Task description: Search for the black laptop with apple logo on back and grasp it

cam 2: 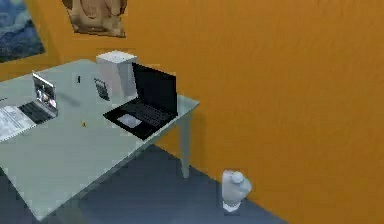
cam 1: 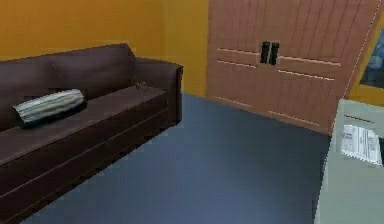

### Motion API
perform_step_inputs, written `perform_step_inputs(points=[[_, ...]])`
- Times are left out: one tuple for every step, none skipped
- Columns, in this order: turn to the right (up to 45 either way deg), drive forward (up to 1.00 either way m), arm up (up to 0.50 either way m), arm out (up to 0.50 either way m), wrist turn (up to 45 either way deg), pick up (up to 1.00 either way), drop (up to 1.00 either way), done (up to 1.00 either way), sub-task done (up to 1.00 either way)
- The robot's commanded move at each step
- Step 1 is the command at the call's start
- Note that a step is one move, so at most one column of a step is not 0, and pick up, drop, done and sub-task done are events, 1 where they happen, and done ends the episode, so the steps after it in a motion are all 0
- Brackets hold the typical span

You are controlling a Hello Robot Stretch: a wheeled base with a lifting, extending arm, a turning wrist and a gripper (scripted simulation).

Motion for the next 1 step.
perform_step_inputs(points=[[0.0, 0.6, 0.0, 0.0, 0.0, 0.0, 0.0, 0.0, 0.0]])
